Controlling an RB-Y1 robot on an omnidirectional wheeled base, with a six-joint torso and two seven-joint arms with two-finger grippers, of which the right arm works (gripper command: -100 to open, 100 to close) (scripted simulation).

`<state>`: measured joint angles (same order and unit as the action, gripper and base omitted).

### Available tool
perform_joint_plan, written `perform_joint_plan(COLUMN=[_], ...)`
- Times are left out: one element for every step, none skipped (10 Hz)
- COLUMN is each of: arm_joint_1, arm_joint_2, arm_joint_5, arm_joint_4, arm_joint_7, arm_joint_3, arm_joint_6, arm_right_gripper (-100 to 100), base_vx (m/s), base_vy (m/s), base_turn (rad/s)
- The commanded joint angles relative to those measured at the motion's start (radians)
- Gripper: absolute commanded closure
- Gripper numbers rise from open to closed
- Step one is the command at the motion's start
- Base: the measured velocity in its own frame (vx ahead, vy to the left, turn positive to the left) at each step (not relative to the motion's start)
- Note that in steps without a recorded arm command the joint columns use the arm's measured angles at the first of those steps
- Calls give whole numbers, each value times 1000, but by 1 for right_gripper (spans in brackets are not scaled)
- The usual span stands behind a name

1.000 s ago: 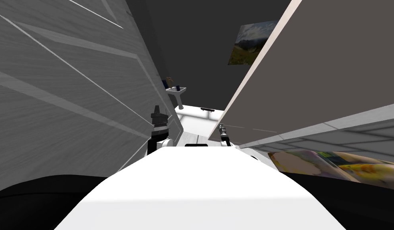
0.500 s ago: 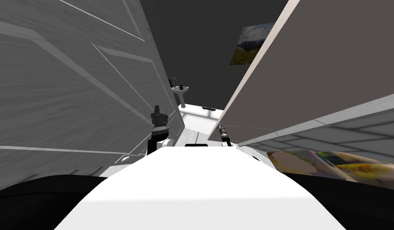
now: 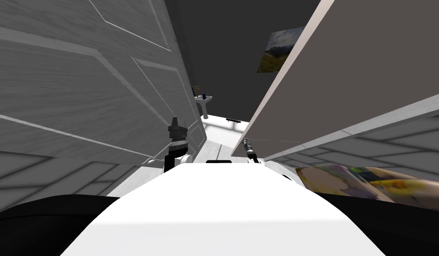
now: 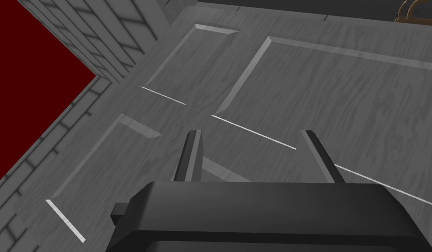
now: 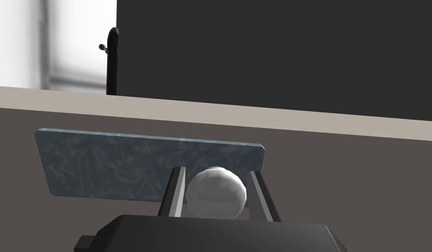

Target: Pull the door open

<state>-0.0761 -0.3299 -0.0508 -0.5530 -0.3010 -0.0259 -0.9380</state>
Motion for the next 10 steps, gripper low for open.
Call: perform_joint_plan(arm_joint_1=[13,19,23,29,20,41,46,58,70,81], arm_joint_2=[-18,-26,-33,-41,-34,-51,-57,-69,-81,-94], arm_joint_5=[14,20,25,31,28,40,43,50,56,63], arm_joint_4=[-3,-5,-7,-9,3,3,2,1,-1,-3], arm_joint_7=[-27,-39,-49,-61,-52,-75,-81,-94,-108,-121], arm_joint_3=[-22,-32,-41,-51,-46,-65,-70,-80,-91,-102], arm_joint_6=[-22,-30,-38,-46,-43,-75,-84,-104,-125,-145], arm_right_gripper=[100,100,100,100,100,100,100,100,100,100], base_vx=[-229,-221,-204,-210,-99,-135,-186,-182,-205,-216], base_vy=[-77,-67,-36,-53,-26,-50,-72,-71,-75,-77], base_turn=[104,92,63,61,15,98,93,75,90,83])
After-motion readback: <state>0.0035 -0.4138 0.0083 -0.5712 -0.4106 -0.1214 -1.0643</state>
